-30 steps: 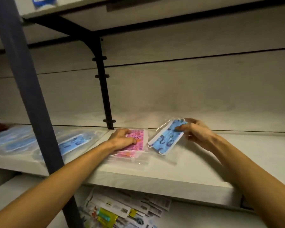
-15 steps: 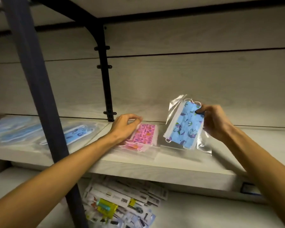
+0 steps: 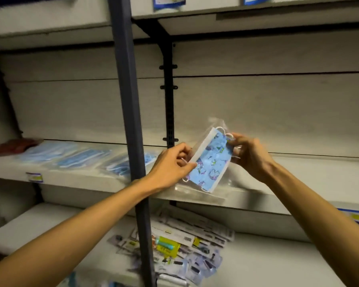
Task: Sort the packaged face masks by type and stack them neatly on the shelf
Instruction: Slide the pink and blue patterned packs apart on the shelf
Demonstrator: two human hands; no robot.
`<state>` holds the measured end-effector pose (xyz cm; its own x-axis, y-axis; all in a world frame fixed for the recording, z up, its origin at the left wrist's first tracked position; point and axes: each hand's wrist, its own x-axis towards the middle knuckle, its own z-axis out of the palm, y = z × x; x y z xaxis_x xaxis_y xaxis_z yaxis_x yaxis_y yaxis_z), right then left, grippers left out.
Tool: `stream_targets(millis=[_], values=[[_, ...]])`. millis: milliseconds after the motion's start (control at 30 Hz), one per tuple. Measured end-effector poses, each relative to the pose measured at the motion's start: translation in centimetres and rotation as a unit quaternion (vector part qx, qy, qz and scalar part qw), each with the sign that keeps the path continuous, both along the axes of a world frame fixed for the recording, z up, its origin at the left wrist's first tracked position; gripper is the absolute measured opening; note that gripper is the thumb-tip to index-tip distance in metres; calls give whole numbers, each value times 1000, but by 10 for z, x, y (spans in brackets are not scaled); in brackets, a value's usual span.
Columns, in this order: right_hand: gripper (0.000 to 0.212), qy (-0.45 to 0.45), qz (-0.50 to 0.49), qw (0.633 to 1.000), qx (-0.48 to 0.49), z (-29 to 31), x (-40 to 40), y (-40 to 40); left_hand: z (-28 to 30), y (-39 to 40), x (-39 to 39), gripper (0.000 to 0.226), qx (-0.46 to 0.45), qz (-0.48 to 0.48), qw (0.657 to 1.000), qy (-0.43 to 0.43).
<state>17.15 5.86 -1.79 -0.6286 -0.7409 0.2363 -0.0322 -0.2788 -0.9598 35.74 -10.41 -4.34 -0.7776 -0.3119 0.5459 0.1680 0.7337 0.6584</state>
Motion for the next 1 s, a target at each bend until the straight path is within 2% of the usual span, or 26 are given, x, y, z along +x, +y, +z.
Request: stream_targets(millis=[133, 267, 333, 433, 567, 667, 900, 1000], values=[[21, -65, 4, 998, -9, -5, 45, -23, -5, -18, 55, 21, -85, 50, 994, 41], [19, -41, -34, 998, 13, -16, 86, -42, -15, -43, 106, 18, -115, 90, 982, 117], [24, 3, -86, 996, 19, -24, 104, -48, -23, -57, 130, 17, -98, 116, 975, 162], [28, 60, -161, 985, 13, -37, 126, -58, -35, -86, 153, 21, -7, 181, 964, 193], [29, 99, -213, 972, 23, -47, 144, -71, -44, -133, 163, 24, 161, 265, 943, 123], [27, 126, -227, 965, 38, -52, 150, -80, -46, -156, 160, 25, 155, 320, 932, 69], [23, 254, -248, 930, 98, -52, 153, -96, -32, -178, 141, 37, 107, 350, 930, 26], [22, 278, -257, 918, 117, -56, 150, -98, -29, -186, 131, 37, 86, 347, 934, 2]])
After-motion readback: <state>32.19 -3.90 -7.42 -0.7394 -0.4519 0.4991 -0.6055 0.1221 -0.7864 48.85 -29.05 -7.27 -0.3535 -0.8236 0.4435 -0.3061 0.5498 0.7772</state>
